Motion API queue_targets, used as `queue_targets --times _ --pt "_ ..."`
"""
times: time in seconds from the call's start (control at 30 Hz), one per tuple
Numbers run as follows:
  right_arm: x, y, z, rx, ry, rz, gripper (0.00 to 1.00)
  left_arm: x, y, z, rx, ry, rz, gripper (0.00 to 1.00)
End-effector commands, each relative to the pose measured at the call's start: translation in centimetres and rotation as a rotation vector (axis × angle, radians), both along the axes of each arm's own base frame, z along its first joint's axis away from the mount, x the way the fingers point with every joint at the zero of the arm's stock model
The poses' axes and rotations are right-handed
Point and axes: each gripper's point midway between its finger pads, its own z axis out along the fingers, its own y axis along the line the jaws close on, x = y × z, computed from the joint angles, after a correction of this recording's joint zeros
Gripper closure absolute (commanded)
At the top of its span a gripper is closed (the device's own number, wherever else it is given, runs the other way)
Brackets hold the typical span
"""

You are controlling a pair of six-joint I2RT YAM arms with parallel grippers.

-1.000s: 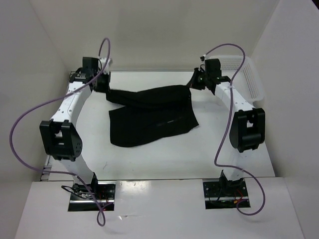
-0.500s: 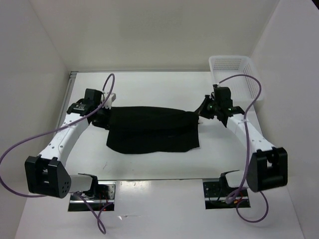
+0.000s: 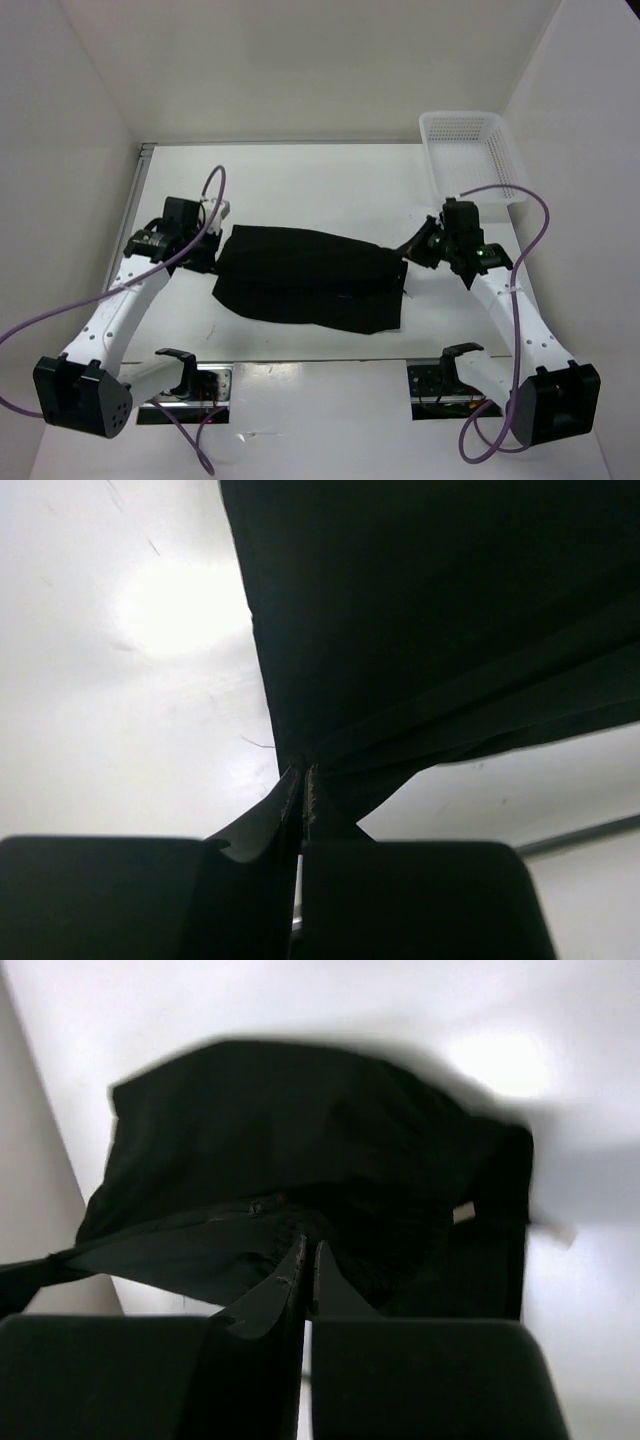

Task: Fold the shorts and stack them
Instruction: Fold the shorts

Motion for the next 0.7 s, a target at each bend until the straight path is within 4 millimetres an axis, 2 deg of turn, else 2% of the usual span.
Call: queue_targets --times 0.0,0.03,0.07,0.13,0.17,0.2,0.23,0.3,0.37,0.47,0.5,0.53,0.57,0.6,0.63,0.67 --pt "-4.4 0.4 -2.1 0.072 0.185 -0.069 1.00 -2.8 0.9 -3.2 0.052 0.095 0.008 0.99" --pt "-5.0 0.3 -2.2 0.084 0.200 -0.084 1.00 -3.4 1.2 -4.6 0.065 0.123 0.012 0.99" --pt "-6.2 0.6 -2.9 0.100 0.242 -0.098 1.00 -3.9 1.3 -5.0 0.067 0.134 0.012 0.98" --pt "-8.8 0.4 -3.9 0.104 0.290 -0.106 0.93 -4.0 1.1 -5.8 0.068 0.138 0.003 0.98" --pt "-9.6 0.7 -4.0 0.116 0.306 -0.107 0.86 -4.7 1.2 -6.5 0.072 0.156 0.002 0.98" --pt "-10.3 1.3 -3.8 0.120 0.308 -0.088 0.71 -4.8 1.4 -6.9 0.080 0.158 0.007 0.98" --pt "-11.2 1.6 -3.9 0.128 0.326 -0.082 0.66 -5.1 1.5 -7.4 0.082 0.172 0.006 0.96" --pt "-12.3 2.1 -4.3 0.131 0.376 -0.089 0.64 -6.2 1.5 -8.4 0.089 0.200 -0.004 0.91" --pt "-14.3 2.8 -5.1 0.106 0.441 -0.043 0.63 -6.6 1.6 -8.7 0.089 0.200 -0.004 0.87" --pt "-16.4 3.4 -4.8 0.118 0.477 -0.015 0.63 -6.8 1.8 -8.8 0.096 0.196 0.001 0.83" --pt "-16.3 3.8 -3.8 0.150 0.459 -0.019 0.65 -7.0 1.8 -8.7 0.096 0.196 0.001 0.79" --pt "-16.0 3.6 -3.4 0.137 0.422 -0.026 0.71 -6.9 2.0 -8.6 0.104 0.194 0.005 0.69" --pt "-15.4 3.8 -3.0 0.136 0.395 -0.025 0.74 -6.9 2.0 -8.6 0.104 0.194 0.005 0.51" --pt "-14.7 4.0 -2.8 0.122 0.372 -0.011 0.77 -6.0 2.1 -7.9 0.110 0.150 0.015 0.48" --pt "-13.9 4.4 -3.1 0.111 0.367 0.002 0.85 -5.0 2.1 -7.3 0.112 0.111 0.022 0.48" --pt "-12.3 5.6 -3.6 0.100 0.376 0.024 0.88 -3.7 1.8 -5.7 0.101 0.055 0.024 0.48"
